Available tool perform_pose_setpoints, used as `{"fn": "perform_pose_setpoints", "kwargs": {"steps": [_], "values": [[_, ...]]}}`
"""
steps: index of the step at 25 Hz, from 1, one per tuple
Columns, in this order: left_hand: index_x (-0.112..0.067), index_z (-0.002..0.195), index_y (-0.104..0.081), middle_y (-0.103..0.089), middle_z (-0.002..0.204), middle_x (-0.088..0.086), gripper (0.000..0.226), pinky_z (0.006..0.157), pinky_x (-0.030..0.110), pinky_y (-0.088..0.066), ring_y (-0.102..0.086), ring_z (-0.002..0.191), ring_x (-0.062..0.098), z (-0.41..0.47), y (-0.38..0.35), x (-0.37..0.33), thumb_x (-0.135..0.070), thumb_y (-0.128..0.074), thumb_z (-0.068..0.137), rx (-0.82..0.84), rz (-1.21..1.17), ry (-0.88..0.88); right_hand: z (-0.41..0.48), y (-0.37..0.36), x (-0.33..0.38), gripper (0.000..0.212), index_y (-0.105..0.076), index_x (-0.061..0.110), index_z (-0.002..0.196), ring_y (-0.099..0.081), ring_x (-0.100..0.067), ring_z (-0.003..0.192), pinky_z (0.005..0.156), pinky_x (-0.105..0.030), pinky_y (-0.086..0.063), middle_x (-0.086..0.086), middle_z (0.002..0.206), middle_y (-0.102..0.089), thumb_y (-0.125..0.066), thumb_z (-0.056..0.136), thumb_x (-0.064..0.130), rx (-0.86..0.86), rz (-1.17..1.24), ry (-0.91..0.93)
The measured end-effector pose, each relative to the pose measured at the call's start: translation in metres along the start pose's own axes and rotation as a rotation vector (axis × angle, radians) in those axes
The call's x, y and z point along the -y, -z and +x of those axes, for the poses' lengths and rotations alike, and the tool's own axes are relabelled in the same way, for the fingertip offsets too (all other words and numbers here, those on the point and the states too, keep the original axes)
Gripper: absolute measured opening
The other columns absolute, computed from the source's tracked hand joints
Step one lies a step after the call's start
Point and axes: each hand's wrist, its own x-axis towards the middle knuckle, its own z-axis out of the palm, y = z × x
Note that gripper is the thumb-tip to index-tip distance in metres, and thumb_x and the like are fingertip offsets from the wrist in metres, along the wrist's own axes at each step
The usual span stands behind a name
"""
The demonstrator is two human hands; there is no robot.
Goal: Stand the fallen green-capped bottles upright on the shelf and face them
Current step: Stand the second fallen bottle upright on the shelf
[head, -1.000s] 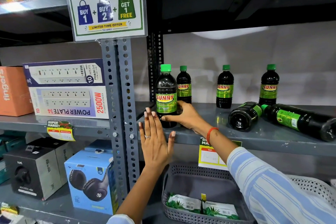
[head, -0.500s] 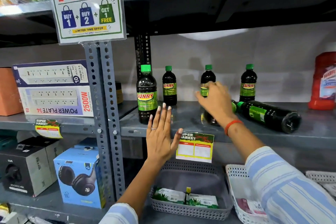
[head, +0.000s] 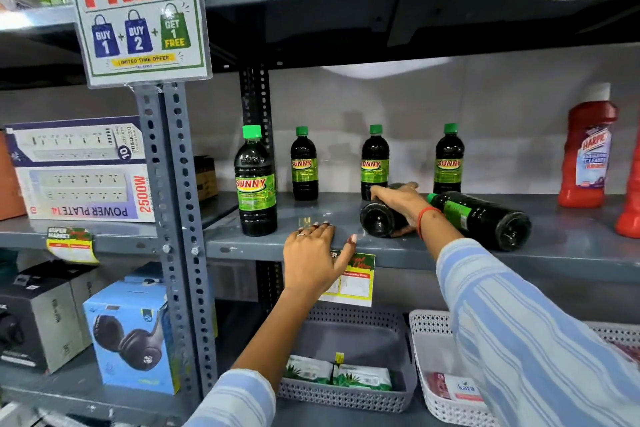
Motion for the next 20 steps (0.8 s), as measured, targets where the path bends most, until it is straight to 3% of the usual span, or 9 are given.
{"fn": "perform_pose_setpoints", "kwargs": {"steps": [2, 5, 7, 11, 16, 20], "values": [[-0.014, 0.091, -0.07, -0.074, 0.09, 0.003, 0.058, 0.072, 0.032, -0.047, -0.067, 0.084, 0.022, 0.0, -0.003, 0.001, -0.057, -0.032, 0.089, -0.025, -0.001, -0.006, -0.001, -0.005, -0.006, 0.11, 0.007, 0.016, 0.15, -0.05, -0.045, 0.119, 0.098, -0.046, -0.046, -0.022, 0.139, -0.04, -0.064, 0.074, 0.051, -0.128, -0.18, 0.215], [-0.012, 0.096, -0.072, -0.074, 0.095, 0.004, 0.06, 0.076, 0.034, -0.049, -0.068, 0.088, 0.023, 0.0, -0.007, 0.001, -0.057, -0.032, 0.088, -0.036, -0.014, 0.006, -0.006, -0.013, -0.015, 0.109, 0.013, 0.02, 0.149, -0.053, -0.047, 0.116, 0.094, -0.048, -0.046, -0.019, 0.141, -0.03, -0.066, 0.079, 0.046, -0.247, -0.252, 0.561], [-0.011, 0.098, -0.072, -0.074, 0.097, 0.005, 0.062, 0.078, 0.035, -0.049, -0.068, 0.09, 0.023, 0.0, -0.009, 0.001, -0.057, -0.031, 0.089, -0.036, -0.018, 0.008, -0.002, -0.017, -0.02, 0.117, 0.014, 0.018, 0.149, -0.048, -0.044, 0.123, 0.097, -0.049, -0.044, -0.016, 0.147, -0.024, -0.072, 0.075, 0.043, -0.224, -0.242, 0.644], [-0.01, 0.098, -0.072, -0.074, 0.097, 0.006, 0.064, 0.08, 0.035, -0.049, -0.069, 0.091, 0.022, -0.001, -0.009, 0.003, -0.057, -0.029, 0.089, -0.049, -0.014, 0.008, 0.005, -0.02, -0.023, 0.125, 0.009, 0.015, 0.15, -0.037, -0.035, 0.135, 0.108, -0.044, -0.035, -0.015, 0.15, -0.023, -0.081, 0.067, 0.04, -0.147, -0.222, 0.619], [-0.009, 0.095, -0.074, -0.075, 0.094, 0.006, 0.063, 0.081, 0.034, -0.049, -0.069, 0.088, 0.022, -0.002, -0.013, 0.002, -0.056, -0.031, 0.088, -0.098, -0.018, 0.013, 0.007, -0.025, -0.024, 0.107, -0.035, 0.011, 0.136, -0.044, -0.032, 0.124, 0.103, -0.041, -0.04, -0.015, 0.129, -0.047, -0.081, 0.053, 0.059, -0.232, -0.288, 0.528], [-0.008, 0.092, -0.074, -0.075, 0.091, 0.006, 0.069, 0.08, 0.034, -0.049, -0.07, 0.084, 0.022, -0.003, -0.017, 0.002, -0.056, -0.024, 0.093, -0.152, -0.047, 0.02, 0.013, -0.021, -0.026, 0.096, -0.03, 0.017, 0.139, -0.053, -0.022, 0.115, 0.097, -0.034, -0.044, -0.005, 0.128, -0.055, -0.085, 0.06, 0.027, -0.07, -0.002, 0.465]]}}
